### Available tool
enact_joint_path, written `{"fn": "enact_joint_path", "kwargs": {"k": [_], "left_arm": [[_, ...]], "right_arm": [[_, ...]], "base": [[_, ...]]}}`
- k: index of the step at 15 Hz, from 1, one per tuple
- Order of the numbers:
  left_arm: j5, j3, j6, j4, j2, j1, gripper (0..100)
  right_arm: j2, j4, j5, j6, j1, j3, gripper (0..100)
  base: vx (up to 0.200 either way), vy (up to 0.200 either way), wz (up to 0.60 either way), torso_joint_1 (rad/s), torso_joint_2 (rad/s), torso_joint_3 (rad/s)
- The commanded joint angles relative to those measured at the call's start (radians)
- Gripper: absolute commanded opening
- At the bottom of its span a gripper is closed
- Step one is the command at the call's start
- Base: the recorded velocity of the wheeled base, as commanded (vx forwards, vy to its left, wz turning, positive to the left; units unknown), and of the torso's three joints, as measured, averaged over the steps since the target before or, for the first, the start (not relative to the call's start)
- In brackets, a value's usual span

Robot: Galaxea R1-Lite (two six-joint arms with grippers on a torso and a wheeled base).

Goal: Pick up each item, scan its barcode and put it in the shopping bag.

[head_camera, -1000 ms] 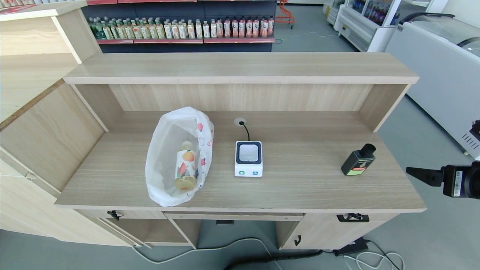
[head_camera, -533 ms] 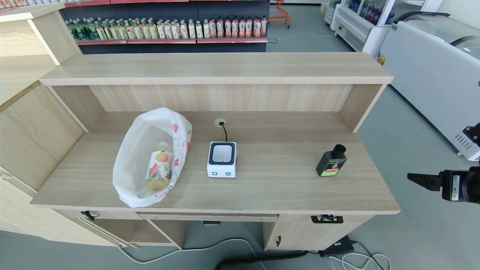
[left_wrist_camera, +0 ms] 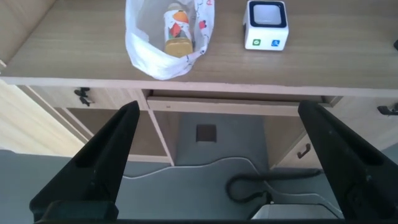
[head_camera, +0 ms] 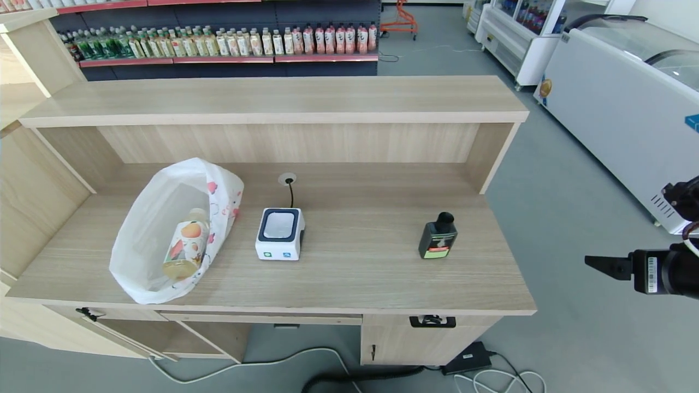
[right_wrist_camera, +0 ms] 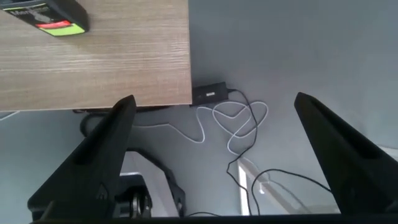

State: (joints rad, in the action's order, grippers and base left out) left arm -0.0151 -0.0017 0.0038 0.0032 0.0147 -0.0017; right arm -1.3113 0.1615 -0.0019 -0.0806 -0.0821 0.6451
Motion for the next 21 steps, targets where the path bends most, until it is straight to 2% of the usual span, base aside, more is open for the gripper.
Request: {"fn": "enact_joint_path", "kwargs": {"k": [1, 6, 8, 10, 12, 14, 16, 21], "left_arm": [[-0.002, 0.000, -0.004, 0.000, -0.015, 0.002, 100], [-0.002, 0.000, -0.002, 0.000, -0.015, 0.002, 100], [-0.002, 0.000, -0.002, 0.000, -0.015, 0.002, 100], [-0.002, 0.000, -0.002, 0.000, -0.015, 0.002, 100], [-0.002, 0.000, -0.002, 0.000, -0.015, 0.002, 100], [-0.002, 0.000, -0.002, 0.000, -0.015, 0.002, 100], [-0.002, 0.000, -0.002, 0.000, -0.015, 0.002, 100], [-0.002, 0.000, -0.002, 0.000, -0.015, 0.002, 100]], "right_arm": [[-0.031, 0.000, 0.023, -0.005, 0.010, 0.004, 100], [-0.243, -0.014, 0.155, -0.220, 0.024, 0.145, 100], [-0.322, -0.022, 0.180, -0.232, 0.067, 0.211, 100], [-0.378, -0.097, 0.183, -0.254, 0.108, 0.286, 100], [-0.413, -0.140, 0.226, -0.321, 0.107, 0.326, 100], [-0.437, -0.135, 0.240, -0.395, 0.114, 0.327, 100], [-0.460, -0.135, 0.304, -0.481, 0.114, 0.334, 100], [-0.526, -0.120, 0.315, -0.513, 0.202, 0.390, 100]], "base": [[0.000, 0.000, 0.00, 0.000, 0.00, 0.000], [0.000, 0.000, 0.00, 0.000, 0.00, 0.000], [0.000, 0.000, 0.00, 0.000, 0.00, 0.000], [0.000, 0.000, 0.00, 0.000, 0.00, 0.000], [0.000, 0.000, 0.00, 0.000, 0.00, 0.000], [0.000, 0.000, 0.00, 0.000, 0.00, 0.000], [0.000, 0.000, 0.00, 0.000, 0.00, 0.000], [0.000, 0.000, 0.00, 0.000, 0.00, 0.000]]}}
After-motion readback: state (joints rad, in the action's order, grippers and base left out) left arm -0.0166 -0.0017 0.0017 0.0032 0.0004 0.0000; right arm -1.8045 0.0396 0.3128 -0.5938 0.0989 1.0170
